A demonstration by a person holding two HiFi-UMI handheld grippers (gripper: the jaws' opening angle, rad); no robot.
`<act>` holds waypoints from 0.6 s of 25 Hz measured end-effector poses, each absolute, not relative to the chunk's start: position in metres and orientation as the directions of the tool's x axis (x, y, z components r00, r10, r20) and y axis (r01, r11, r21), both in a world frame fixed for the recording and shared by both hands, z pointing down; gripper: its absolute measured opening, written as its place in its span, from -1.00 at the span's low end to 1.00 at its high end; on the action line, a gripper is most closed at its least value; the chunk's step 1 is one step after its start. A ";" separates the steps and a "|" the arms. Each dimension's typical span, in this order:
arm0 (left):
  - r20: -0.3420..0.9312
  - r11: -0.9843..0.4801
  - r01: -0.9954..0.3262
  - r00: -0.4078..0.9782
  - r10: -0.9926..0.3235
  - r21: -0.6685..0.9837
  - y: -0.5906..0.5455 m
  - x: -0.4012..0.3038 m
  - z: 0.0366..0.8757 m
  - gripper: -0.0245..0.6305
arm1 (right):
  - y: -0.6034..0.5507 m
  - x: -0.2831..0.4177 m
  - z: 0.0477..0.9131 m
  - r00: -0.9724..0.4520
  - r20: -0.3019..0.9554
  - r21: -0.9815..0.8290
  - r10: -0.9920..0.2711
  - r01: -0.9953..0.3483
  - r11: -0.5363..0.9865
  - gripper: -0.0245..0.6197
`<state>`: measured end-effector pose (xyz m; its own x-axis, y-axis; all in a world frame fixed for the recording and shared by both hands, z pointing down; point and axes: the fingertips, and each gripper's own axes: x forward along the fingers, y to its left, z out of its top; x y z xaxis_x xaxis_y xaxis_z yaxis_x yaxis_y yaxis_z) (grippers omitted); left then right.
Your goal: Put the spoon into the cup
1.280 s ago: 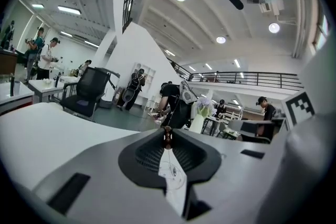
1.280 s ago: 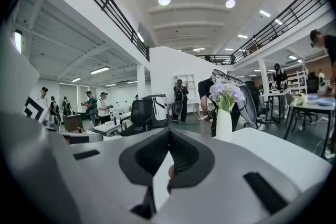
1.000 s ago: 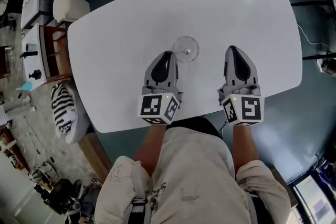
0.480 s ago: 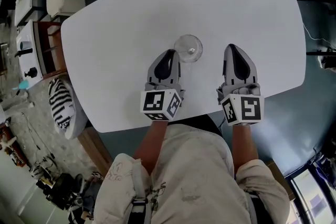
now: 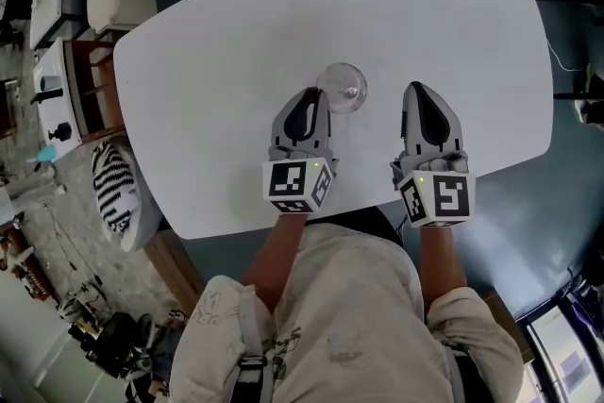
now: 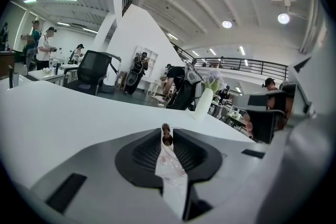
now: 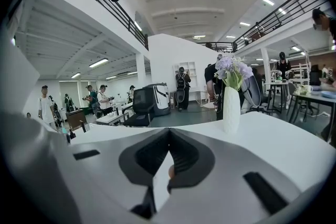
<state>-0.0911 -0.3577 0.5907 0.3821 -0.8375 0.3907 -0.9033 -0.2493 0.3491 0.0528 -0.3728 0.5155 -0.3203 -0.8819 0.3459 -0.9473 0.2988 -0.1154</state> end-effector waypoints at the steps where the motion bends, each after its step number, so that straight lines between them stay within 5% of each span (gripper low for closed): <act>1: 0.396 -0.252 -0.904 0.384 -0.834 0.346 -0.356 -0.090 0.592 -0.73 | -0.372 0.052 0.514 -0.322 0.342 -0.115 -0.883 -0.947 0.301 -0.96; 5: 0.402 -0.252 -0.910 0.376 -0.835 0.329 -0.352 -0.090 0.592 -0.53 | -0.370 0.053 0.510 -0.328 0.333 -0.115 -0.884 -0.945 0.307 -0.96; 15: 0.371 -0.244 -0.925 0.344 -0.863 0.291 -0.331 -0.090 0.564 -0.52 | -0.346 0.065 0.484 -0.329 0.284 -0.114 -0.901 -0.944 0.309 -0.96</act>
